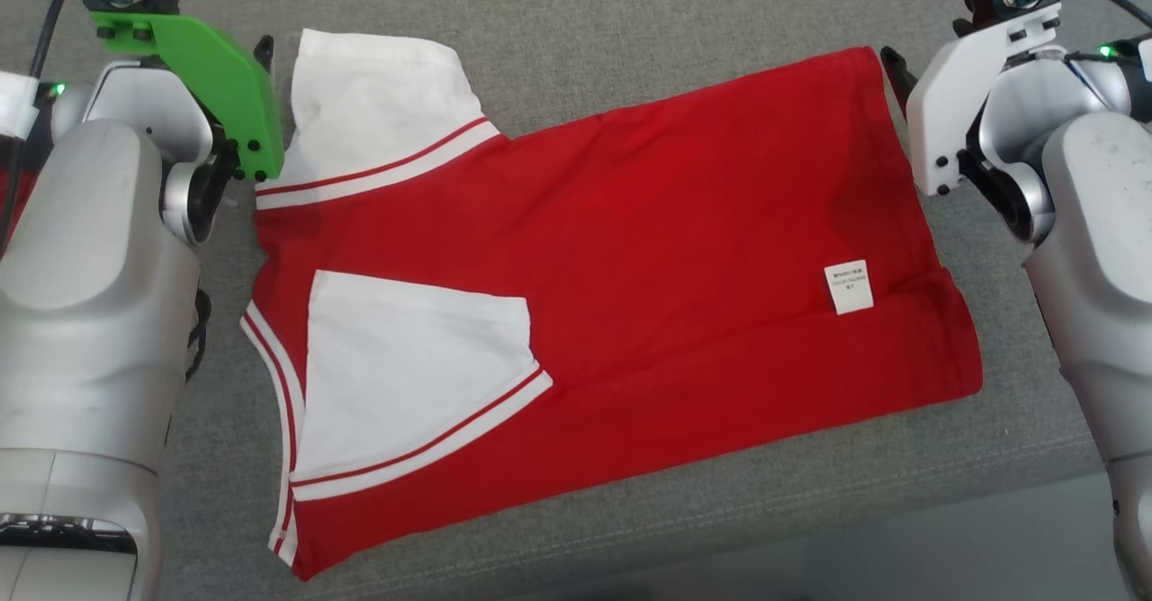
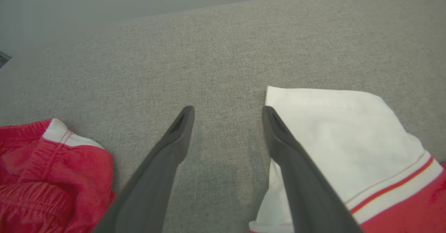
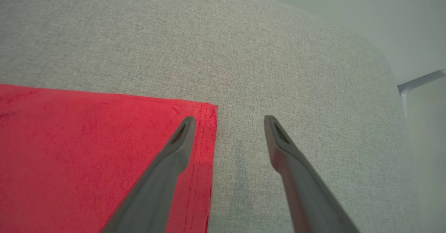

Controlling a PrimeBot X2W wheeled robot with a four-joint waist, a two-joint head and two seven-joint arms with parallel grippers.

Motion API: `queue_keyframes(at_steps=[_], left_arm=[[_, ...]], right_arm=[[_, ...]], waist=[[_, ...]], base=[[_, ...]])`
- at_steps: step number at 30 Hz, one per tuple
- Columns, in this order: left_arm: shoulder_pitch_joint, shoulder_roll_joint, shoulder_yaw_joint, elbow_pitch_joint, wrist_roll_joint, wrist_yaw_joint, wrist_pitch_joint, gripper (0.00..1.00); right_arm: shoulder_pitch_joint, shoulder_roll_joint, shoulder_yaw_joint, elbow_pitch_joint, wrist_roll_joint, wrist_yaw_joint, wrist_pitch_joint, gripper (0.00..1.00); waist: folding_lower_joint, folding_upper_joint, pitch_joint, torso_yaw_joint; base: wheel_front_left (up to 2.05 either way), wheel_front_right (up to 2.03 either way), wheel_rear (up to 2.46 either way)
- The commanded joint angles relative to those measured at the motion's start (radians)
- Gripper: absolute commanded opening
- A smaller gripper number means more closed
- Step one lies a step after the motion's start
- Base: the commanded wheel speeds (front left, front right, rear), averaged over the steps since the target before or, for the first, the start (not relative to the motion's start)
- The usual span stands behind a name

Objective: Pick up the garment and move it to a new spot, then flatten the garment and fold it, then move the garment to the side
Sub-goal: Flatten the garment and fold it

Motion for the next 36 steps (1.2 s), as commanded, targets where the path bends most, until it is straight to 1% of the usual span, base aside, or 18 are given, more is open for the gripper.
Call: queue_keyframes(at_steps=[1,5,10,15,16,17,18,19,20,25,28,30,32,36], left_arm=[[-0.032,0.004,-0.008,0.012,0.012,0.006,0.013,1.00],[-0.072,-0.001,-0.018,0.037,0.007,0.001,0.045,1.00],[-0.104,-0.001,-0.028,0.057,0.006,-0.004,0.077,1.00],[-0.124,0.010,-0.037,0.076,0.015,0.007,0.093,1.00],[-0.126,0.009,-0.039,0.081,0.014,0.010,0.097,0.96],[-0.129,0.007,-0.041,0.084,0.013,0.010,0.104,0.77],[-0.129,0.004,-0.042,0.089,0.008,0.011,0.113,0.41],[-0.126,0.003,-0.046,0.092,0.009,0.012,0.118,0.16],[-0.122,-0.001,-0.045,0.096,0.003,0.009,0.121,0.00],[-0.114,-0.008,-0.051,0.106,-0.003,0.006,0.116,0.00],[-0.106,-0.034,-0.060,0.115,-0.005,0.012,0.108,0.00],[-0.102,-0.055,-0.063,0.120,-0.010,0.014,0.098,0.00],[-0.096,-0.074,-0.068,0.131,-0.014,0.018,0.090,0.00],[-0.085,-0.102,-0.066,0.154,-0.030,0.008,0.080,0.00]], right_arm=[[-0.028,0.003,0.001,0.011,0.004,-0.001,-0.009,1.00],[-0.061,0.027,0.011,0.047,0.001,-0.001,-0.034,1.00],[-0.074,0.027,0.025,0.082,0.005,-0.001,-0.059,1.00],[-0.084,0.021,0.039,0.110,0.010,-0.001,-0.074,1.00],[-0.085,0.018,0.041,0.114,0.011,-0.001,-0.076,1.00],[-0.086,0.016,0.042,0.117,0.012,-0.001,-0.079,1.00],[-0.088,0.013,0.043,0.120,0.013,-0.001,-0.081,1.00],[-0.088,0.012,0.043,0.122,0.015,-0.001,-0.081,1.00],[-0.088,0.011,0.044,0.124,0.016,-0.001,-0.083,1.00],[-0.096,0.007,0.046,0.134,0.021,-0.001,-0.086,1.00],[-0.096,-0.007,0.034,0.130,0.017,-0.001,-0.105,1.00],[-0.097,-0.012,0.005,0.124,0.006,-0.001,-0.139,1.00],[-0.089,-0.002,-0.019,0.127,-0.006,-0.001,-0.163,1.00],[-0.081,0.009,-0.032,0.141,-0.035,-0.001,-0.169,1.00]], waist=[[-0.0001,-0.0001,0.071,-0.048],[-0.0001,-0.0001,0.089,-0.060],[-0.0001,-0.0001,0.096,-0.065],[-0.0001,-0.0001,0.098,-0.067],[-0.0001,-0.0001,0.099,-0.067],[-0.0001,-0.0001,0.100,-0.066],[-0.0001,-0.0001,0.102,-0.065],[-0.0001,-0.0001,0.103,-0.064],[-0.0001,-0.0001,0.104,-0.063],[-0.0001,-0.0001,0.104,-0.059],[-0.0001,-0.0001,0.103,-0.045],[-0.0001,-0.0001,0.101,-0.034],[-0.0001,-0.0001,0.096,-0.027],[-0.0001,-0.0001,0.085,-0.020]], base=[[0.00,0.00,0.00],[0.00,0.00,0.00],[0.00,0.00,0.00],[0.00,0.00,0.00],[0.00,0.00,0.00],[0.00,0.00,0.00],[0.00,0.00,0.00],[0.00,0.00,0.00],[0.00,0.00,0.00],[0.00,0.00,0.00],[0.00,0.00,0.00],[0.00,0.00,0.00],[0.00,0.00,0.00],[0.00,0.00,0.00]])
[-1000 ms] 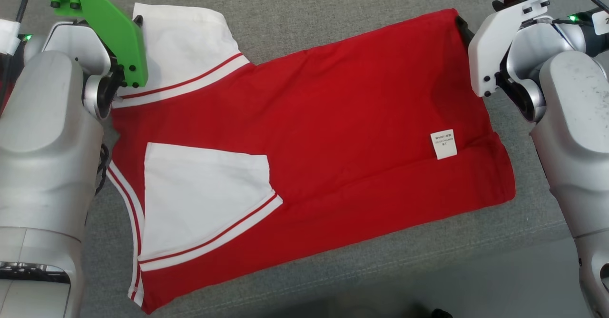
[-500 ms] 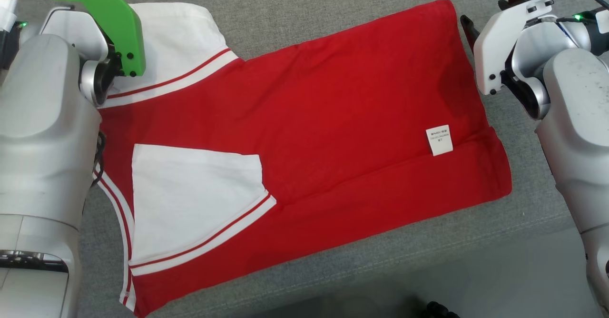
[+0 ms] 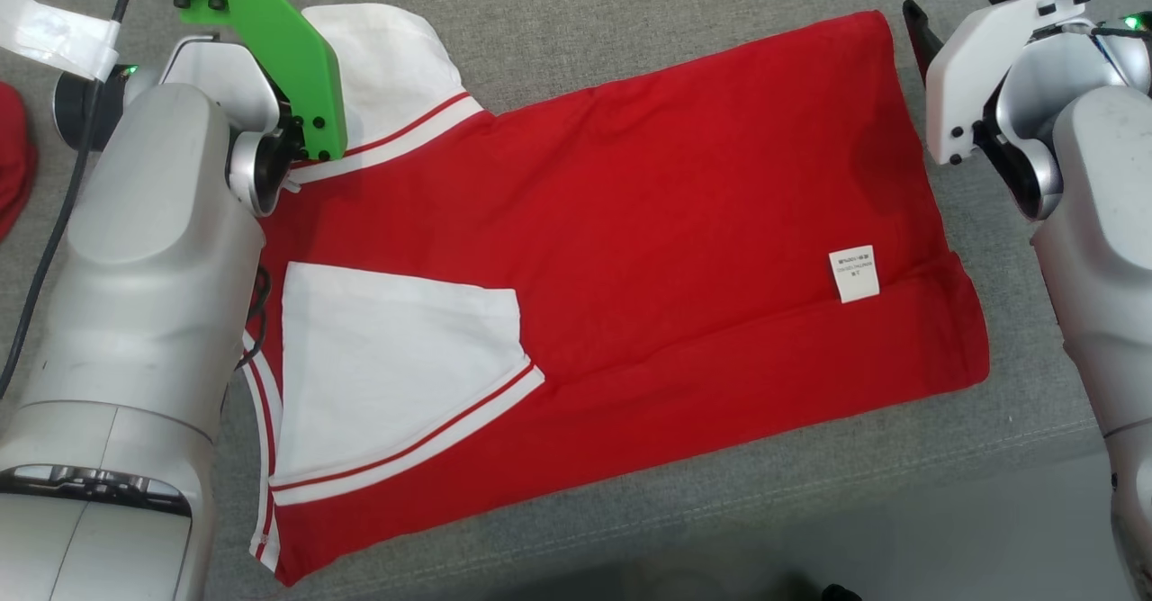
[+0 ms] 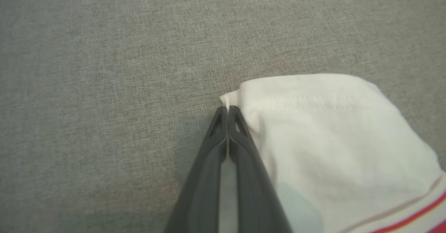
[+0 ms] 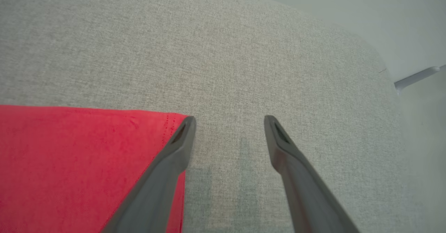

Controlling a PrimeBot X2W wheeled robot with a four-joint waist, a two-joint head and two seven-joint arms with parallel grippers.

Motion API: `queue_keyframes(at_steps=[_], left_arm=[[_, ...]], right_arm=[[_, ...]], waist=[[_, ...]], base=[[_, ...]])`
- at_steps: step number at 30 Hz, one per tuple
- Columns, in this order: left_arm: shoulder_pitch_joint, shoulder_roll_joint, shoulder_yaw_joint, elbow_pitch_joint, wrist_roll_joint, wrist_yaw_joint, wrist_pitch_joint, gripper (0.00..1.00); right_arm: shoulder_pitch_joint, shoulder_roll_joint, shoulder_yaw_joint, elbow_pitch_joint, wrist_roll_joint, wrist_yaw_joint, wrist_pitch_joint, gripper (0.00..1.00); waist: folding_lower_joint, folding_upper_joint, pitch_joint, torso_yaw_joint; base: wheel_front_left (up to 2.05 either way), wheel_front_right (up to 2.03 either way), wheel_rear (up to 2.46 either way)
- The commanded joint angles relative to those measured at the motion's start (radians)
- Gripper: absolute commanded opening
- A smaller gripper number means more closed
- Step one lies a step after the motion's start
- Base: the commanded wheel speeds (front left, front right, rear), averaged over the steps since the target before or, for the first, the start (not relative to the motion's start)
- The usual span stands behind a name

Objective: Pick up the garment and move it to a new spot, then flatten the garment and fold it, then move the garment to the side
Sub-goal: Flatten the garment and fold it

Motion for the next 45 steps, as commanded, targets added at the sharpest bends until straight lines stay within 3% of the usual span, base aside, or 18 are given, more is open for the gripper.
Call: queue_keyframes(at_steps=[1,16,22,23,24,25,27,28,29,30,31,33,34,39,45], left_arm=[[0.028,-0.005,-0.005,0.016,-0.002,-0.006,0.004,0.00],[0.002,-0.028,-0.027,0.075,-0.018,-0.023,-0.012,0.00],[-0.005,-0.032,-0.033,0.090,-0.026,-0.023,-0.014,0.00],[-0.006,-0.033,-0.035,0.092,-0.026,-0.024,-0.017,0.00],[-0.007,-0.034,-0.035,0.094,-0.027,-0.025,-0.018,0.00],[-0.008,-0.035,-0.036,0.097,-0.029,-0.026,-0.019,0.00],[-0.008,-0.037,-0.035,0.103,-0.036,-0.027,-0.017,0.00],[-0.008,-0.038,-0.035,0.105,-0.038,-0.026,-0.019,0.00],[-0.009,-0.039,-0.035,0.107,-0.040,-0.026,-0.024,0.00],[-0.009,-0.040,-0.036,0.109,-0.041,-0.027,-0.027,0.00],[-0.009,-0.040,-0.036,0.109,-0.041,-0.027,-0.027,0.00],[-0.012,-0.040,-0.033,0.109,-0.045,-0.028,-0.037,0.00],[-0.016,-0.038,-0.033,0.106,-0.047,-0.029,-0.056,0.00],[-0.018,-0.044,-0.003,0.075,-0.061,0.009,-0.169,0.00],[0.023,-0.063,0.031,0.035,-0.101,0.006,-0.326,0.00]], right_arm=[[0.002,0.008,0.000,0.008,0.000,-0.001,0.004,1.00],[-0.100,0.018,0.054,0.158,0.012,-0.001,0.072,1.00],[-0.132,0.025,0.094,0.207,0.072,-0.001,0.104,1.00],[-0.133,0.026,0.105,0.214,0.081,-0.001,0.111,0.98],[-0.135,0.024,0.115,0.219,0.087,-0.001,0.116,0.81],[-0.138,0.021,0.122,0.223,0.092,-0.001,0.119,0.71],[-0.142,0.014,0.130,0.228,0.102,-0.001,0.111,0.69],[-0.143,0.012,0.135,0.231,0.105,-0.001,0.109,0.54],[-0.145,0.010,0.138,0.234,0.111,-0.001,0.106,0.53],[-0.148,0.009,0.140,0.237,0.116,-0.001,0.105,0.44],[-0.148,0.009,0.140,0.237,0.116,-0.001,0.105,0.44],[-0.151,0.006,0.149,0.238,0.123,-0.001,0.103,0.21],[-0.152,-0.003,0.158,0.237,0.132,-0.002,0.096,0.00],[-0.140,-0.029,0.164,0.219,0.159,-0.002,0.056,0.00],[-0.096,-0.060,0.143,0.192,0.217,-0.002,0.002,0.00]], waist=[[0.0000,0.0000,-0.005,0.004],[0.0000,0.0000,0.010,0.033],[0.0000,0.0000,0.016,0.043],[0.0000,0.0000,0.017,0.044],[0.0000,0.0000,0.018,0.046],[0.0000,0.0000,0.019,0.047],[0.0000,0.0000,0.018,0.048],[0.0000,0.0000,0.018,0.049],[0.0000,0.0000,0.018,0.050],[0.0000,0.0000,0.018,0.050],[0.0000,0.0000,0.018,0.050],[0.0000,0.0000,0.017,0.049],[0.0000,0.0000,0.015,0.050],[0.0000,0.0000,0.004,0.066],[0.0000,0.0000,-0.025,0.096]], base=[[0.00,0.00,0.00],[0.00,0.00,0.00],[0.00,0.00,0.00],[0.00,0.00,0.00],[0.00,0.00,0.00],[0.00,0.00,0.00],[0.00,0.00,0.00],[0.00,0.00,0.00],[0.00,0.00,0.00],[0.00,0.00,0.00],[0.00,0.00,0.00],[0.00,0.00,0.00],[0.00,0.00,0.00],[0.00,0.00,0.00],[0.00,0.00,0.00]])
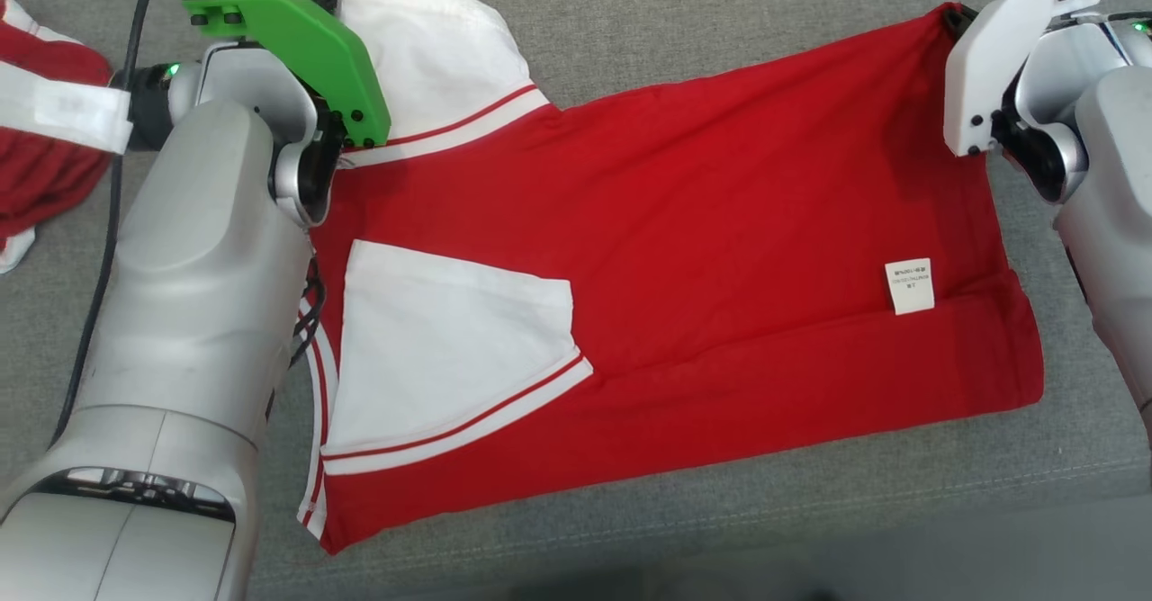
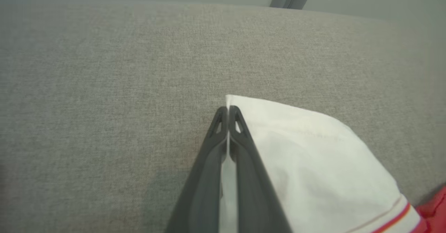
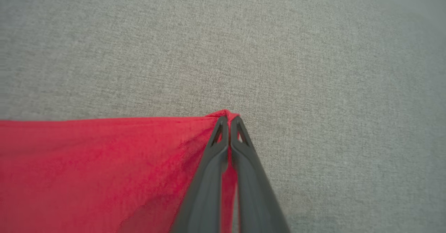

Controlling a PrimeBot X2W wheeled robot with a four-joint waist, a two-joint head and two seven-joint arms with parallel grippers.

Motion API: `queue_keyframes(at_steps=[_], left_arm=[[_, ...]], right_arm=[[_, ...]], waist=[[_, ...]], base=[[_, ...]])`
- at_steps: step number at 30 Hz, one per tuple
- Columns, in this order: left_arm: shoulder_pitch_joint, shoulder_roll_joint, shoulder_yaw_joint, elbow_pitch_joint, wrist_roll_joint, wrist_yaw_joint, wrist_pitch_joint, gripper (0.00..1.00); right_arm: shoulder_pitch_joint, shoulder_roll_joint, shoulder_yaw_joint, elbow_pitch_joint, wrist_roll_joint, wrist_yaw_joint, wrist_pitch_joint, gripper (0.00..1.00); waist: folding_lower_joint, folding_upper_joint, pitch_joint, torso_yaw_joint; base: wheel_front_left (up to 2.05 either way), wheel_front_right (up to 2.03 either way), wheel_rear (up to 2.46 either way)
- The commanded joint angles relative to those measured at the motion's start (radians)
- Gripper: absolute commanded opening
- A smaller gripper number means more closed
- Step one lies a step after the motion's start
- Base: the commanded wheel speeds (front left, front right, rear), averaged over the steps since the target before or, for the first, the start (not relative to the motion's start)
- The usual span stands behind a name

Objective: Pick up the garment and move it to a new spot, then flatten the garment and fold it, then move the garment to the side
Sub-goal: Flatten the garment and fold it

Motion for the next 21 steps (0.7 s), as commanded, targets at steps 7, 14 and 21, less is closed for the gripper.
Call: queue_keyframes(at_steps=[7,14,21], left_arm=[[0.052,-0.002,0.000,-0.056,-0.003,-0.018,-0.140,0.00],[0.143,0.004,-0.029,-0.151,0.002,-0.056,-0.229,0.00],[0.328,0.040,-0.029,-0.315,-0.016,-0.040,-0.269,0.00]], right_arm=[[0.079,-0.043,-0.018,-0.036,0.058,-0.002,-0.045,0.00],[0.164,-0.077,-0.032,-0.101,0.089,-0.002,-0.086,0.00],[0.281,-0.121,-0.008,-0.207,0.110,-0.002,-0.114,0.00]], waist=[[0.0000,-0.0001,-0.058,0.035],[0.0000,-0.0001,-0.106,0.054],[0.0000,-0.0001,-0.147,0.068]], base=[[0.00,0.00,0.00],[0.00,0.00,0.00],[0.00,0.00,0.00]])
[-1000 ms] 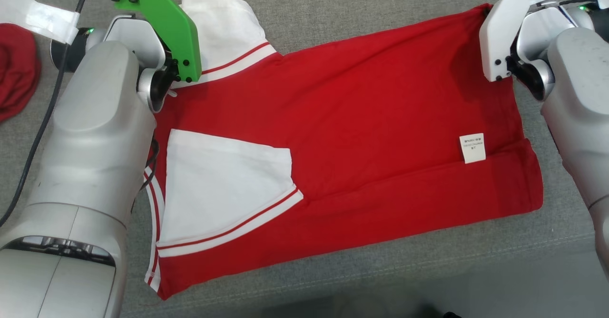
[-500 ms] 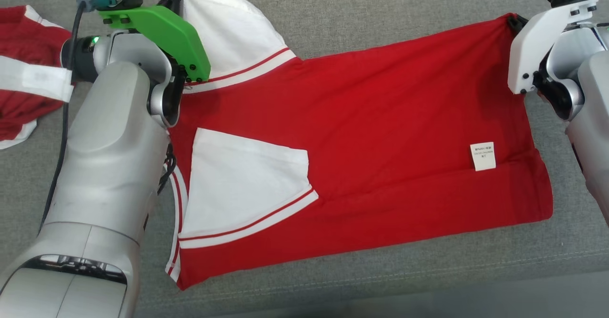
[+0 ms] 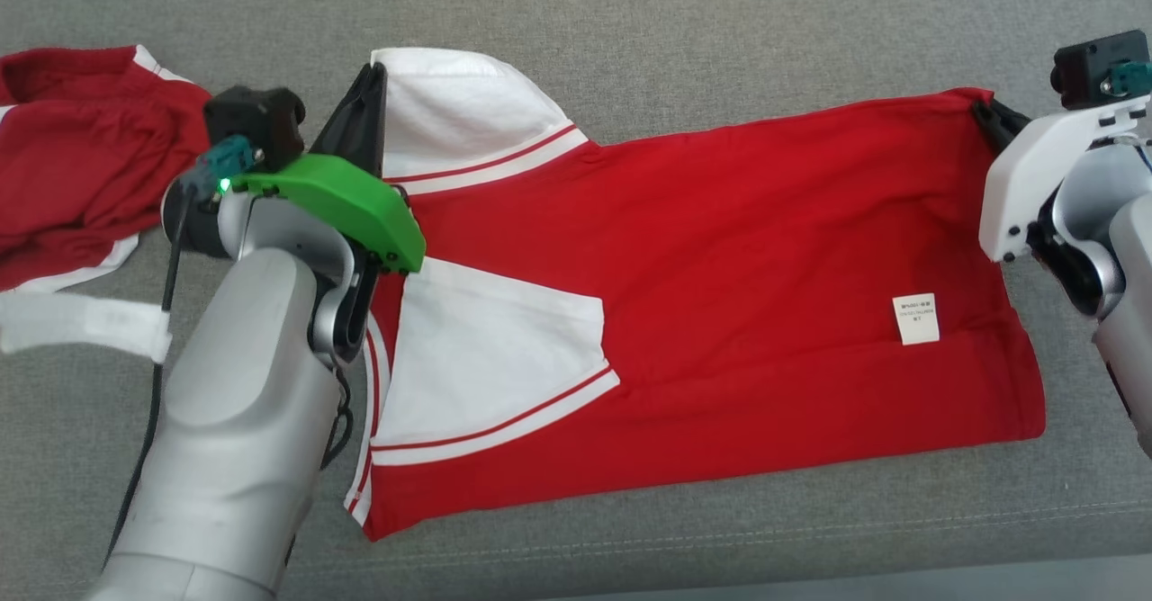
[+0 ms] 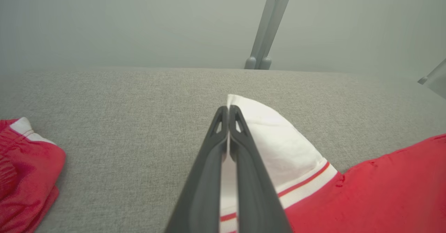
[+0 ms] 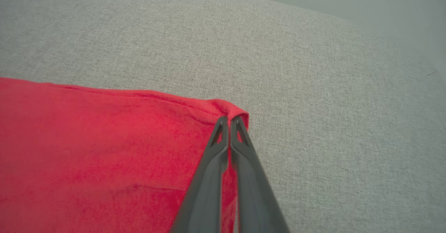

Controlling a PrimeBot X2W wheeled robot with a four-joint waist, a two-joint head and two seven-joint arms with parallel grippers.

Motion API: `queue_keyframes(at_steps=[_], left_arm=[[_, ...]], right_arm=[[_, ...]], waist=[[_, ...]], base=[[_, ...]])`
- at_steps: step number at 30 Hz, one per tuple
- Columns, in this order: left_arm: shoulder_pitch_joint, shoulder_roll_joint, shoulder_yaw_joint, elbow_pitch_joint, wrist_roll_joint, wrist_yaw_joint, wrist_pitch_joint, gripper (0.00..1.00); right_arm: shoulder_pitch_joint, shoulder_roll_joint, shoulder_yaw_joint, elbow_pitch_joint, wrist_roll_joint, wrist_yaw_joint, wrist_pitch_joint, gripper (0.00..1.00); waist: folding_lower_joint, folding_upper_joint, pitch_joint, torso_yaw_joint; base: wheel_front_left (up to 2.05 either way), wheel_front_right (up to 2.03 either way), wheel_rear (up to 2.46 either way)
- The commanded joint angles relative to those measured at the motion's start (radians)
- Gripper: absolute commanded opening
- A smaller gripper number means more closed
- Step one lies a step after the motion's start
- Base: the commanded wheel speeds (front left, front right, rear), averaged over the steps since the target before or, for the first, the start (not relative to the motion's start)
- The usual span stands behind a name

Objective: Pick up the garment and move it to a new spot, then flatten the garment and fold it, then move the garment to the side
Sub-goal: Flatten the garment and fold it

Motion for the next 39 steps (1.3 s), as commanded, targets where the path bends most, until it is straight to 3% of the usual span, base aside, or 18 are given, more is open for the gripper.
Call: queue_keyframes(at_steps=[1,8,21,30,39], left_arm=[[0.064,0.011,0.008,-0.045,-0.015,0.020,-0.011,0.00],[0.307,0.042,0.015,-0.262,-0.027,0.107,0.015,0.00],[0.602,0.081,-0.006,-0.537,-0.056,0.213,0.140,0.00],[0.700,0.084,-0.024,-0.595,-0.074,0.254,0.190,0.00],[0.775,0.069,-0.049,-0.585,-0.088,0.274,0.202,0.00]], right_arm=[[0.041,-0.028,0.020,-0.030,-0.003,-0.002,-0.018,0.00],[0.148,-0.097,0.088,-0.123,0.019,-0.001,-0.036,0.00],[0.229,-0.199,0.240,-0.167,0.033,-0.001,-0.015,0.00],[0.252,-0.228,0.321,-0.142,0.061,-0.001,0.009,0.00],[0.275,-0.214,0.326,-0.093,0.075,-0.001,0.021,0.00]], waist=[[0.0000,0.0000,-0.026,0.012],[0.0000,0.0000,-0.087,0.022],[0.0000,0.0000,-0.172,0.045],[0.0000,0.0000,-0.214,0.053],[0.0000,0.0000,-0.230,0.052]], base=[[0.00,0.00,0.00],[0.00,0.00,0.00],[0.00,0.00,0.00],[0.00,0.00,0.00],[0.00,0.00,0.00]])
